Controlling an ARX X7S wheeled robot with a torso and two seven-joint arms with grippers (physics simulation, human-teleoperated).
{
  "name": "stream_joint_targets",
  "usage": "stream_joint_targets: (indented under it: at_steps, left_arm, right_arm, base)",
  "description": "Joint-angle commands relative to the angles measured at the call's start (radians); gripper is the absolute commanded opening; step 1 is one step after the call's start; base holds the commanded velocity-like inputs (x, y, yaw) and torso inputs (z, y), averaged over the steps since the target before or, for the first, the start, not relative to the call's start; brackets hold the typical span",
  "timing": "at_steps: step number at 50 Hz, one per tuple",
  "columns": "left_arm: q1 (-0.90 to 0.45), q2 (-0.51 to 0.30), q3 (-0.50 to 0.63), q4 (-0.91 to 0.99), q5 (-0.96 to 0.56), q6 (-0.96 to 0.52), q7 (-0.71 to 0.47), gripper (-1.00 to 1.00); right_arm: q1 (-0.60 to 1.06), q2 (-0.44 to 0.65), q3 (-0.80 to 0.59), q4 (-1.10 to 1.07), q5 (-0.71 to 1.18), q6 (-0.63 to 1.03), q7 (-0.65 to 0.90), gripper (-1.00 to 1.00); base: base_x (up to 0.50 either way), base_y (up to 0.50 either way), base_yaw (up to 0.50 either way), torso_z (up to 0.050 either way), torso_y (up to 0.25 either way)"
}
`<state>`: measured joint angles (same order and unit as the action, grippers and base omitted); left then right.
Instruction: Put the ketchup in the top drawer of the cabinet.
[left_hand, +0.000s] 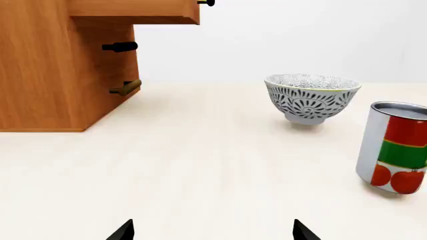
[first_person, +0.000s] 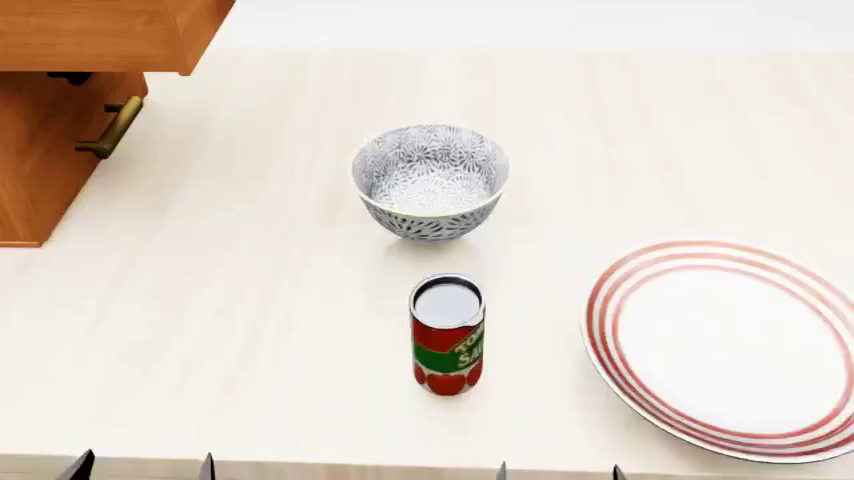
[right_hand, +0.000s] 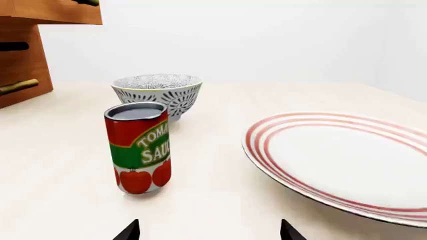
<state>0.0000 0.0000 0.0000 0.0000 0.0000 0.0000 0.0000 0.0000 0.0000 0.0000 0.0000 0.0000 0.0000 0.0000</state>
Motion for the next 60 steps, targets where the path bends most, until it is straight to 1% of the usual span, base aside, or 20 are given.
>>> stream_joint_targets:
  at_steps: [1, 5, 8, 15, 18, 23, 27, 35, 40, 48, 60]
  left_arm:
    - [0.001, -0.012, 0.014, 0.0, -0.012, 0.0, -0.014, 1.0]
    - [-0.002, -0.033, 0.039, 0.08, -0.017, -0.049, -0.032, 1.0]
    - [-0.011, -0.05, 0.045, 0.145, -0.02, -0.088, -0.037, 1.0]
    - [-0.025, -0.075, 0.039, 0.299, -0.042, -0.194, -0.051, 1.0]
    - [-0.029, -0.085, 0.039, 0.376, -0.031, -0.24, -0.068, 1.0]
    - [-0.029, -0.1, 0.035, 0.503, -0.039, -0.308, -0.079, 1.0]
    - [-0.038, -0.108, 0.02, 0.562, -0.059, -0.358, -0.083, 1.0]
    - [-0.043, -0.127, 0.027, 0.712, -0.055, -0.436, -0.105, 1.0]
    - [-0.037, -0.134, 0.029, 0.751, -0.063, -0.449, -0.11, 1.0]
    - [-0.036, -0.14, 0.029, 0.742, -0.075, -0.444, -0.117, 1.0]
    - [-0.038, -0.151, 0.028, 0.724, -0.091, -0.435, -0.127, 1.0]
  right_arm:
    - [-0.001, 0.013, -0.017, -0.001, 0.013, 0.0, 0.018, 1.0]
    - [-0.001, 0.035, -0.031, -0.09, 0.025, 0.051, 0.037, 1.0]
    - [0.008, 0.054, -0.033, -0.192, 0.024, 0.118, 0.047, 1.0]
    - [0.036, 0.084, -0.042, -0.352, 0.005, 0.219, 0.068, 1.0]
    - [0.034, 0.09, -0.042, -0.383, 0.005, 0.204, 0.077, 1.0]
    - [0.043, 0.106, -0.038, -0.5, 0.004, 0.271, 0.086, 1.0]
    - [0.045, 0.112, -0.032, -0.566, 0.015, 0.31, 0.092, 1.0]
    - [0.031, 0.125, -0.035, -0.71, 0.022, 0.367, 0.106, 1.0]
    - [0.022, 0.133, -0.039, -0.778, 0.023, 0.397, 0.114, 1.0]
    - [0.027, 0.136, -0.043, -0.768, 0.039, 0.408, 0.122, 1.0]
    - [0.036, 0.146, -0.045, -0.758, 0.058, 0.412, 0.132, 1.0]
  base:
    - [0.0, 0.0, 0.0, 0.0, 0.0]
    - [0.0, 0.0, 0.0, 0.0, 0.0]
    - [0.0, 0.0, 0.0, 0.0, 0.0]
    - [0.0, 0.0, 0.0, 0.0, 0.0]
    - [0.0, 0.0, 0.0, 0.0, 0.0]
    - [0.0, 0.0, 0.0, 0.0, 0.0]
    - [0.0, 0.0, 0.0, 0.0, 0.0]
    - [0.0, 0.0, 0.0, 0.0, 0.0]
    - [0.0, 0.0, 0.0, 0.0, 0.0]
    - [0.06, 0.0, 0.0, 0.0, 0.0]
    - [0.46, 0.0, 0.0, 0.0, 0.0]
